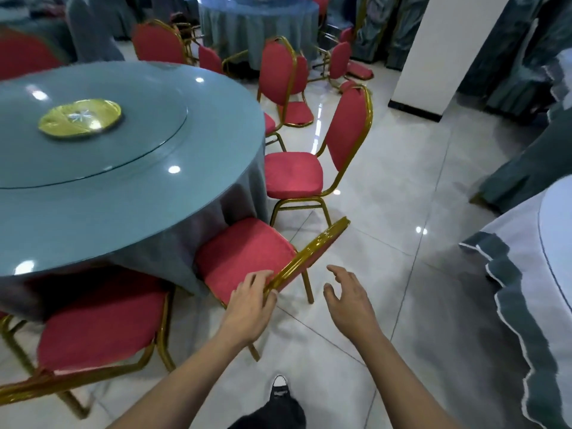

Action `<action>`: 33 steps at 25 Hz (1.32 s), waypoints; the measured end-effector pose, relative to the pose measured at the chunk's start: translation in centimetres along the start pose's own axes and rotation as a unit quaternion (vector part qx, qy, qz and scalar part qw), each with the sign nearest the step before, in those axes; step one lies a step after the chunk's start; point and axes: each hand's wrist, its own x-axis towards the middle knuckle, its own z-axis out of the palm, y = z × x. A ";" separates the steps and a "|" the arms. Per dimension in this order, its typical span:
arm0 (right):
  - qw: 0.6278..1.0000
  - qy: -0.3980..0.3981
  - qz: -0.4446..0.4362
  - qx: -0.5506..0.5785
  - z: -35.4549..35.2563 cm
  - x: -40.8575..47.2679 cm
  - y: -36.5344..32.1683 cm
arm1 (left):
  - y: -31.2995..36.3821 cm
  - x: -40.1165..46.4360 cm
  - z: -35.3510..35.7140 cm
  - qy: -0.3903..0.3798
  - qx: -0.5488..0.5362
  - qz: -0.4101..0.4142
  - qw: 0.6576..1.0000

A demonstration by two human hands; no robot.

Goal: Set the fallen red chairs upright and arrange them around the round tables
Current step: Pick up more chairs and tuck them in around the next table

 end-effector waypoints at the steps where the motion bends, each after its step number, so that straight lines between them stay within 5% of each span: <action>1: 1.000 -0.005 -0.006 -0.005 -0.4 1.7 0.5 | 0.4 1.3 0.3 0.002 -0.007 -0.016 1.000; 8: 0.996 -0.033 -0.055 -0.065 -2.6 11.9 2.9 | 3.1 7.4 5.3 -0.030 -0.009 -0.103 0.994; 16: 0.986 -0.092 -0.076 -0.113 -2.5 20.8 8.3 | 4.4 7.7 8.0 0.077 0.039 -0.231 0.969; 23: 0.963 -0.218 -0.153 -0.039 -1.4 24.2 10.0 | 7.6 9.3 11.6 0.224 0.072 -0.373 0.898; 33: 0.944 -0.262 -0.195 -0.044 0.0 36.3 7.4 | 7.4 17.9 10.7 0.269 -0.004 -0.408 0.872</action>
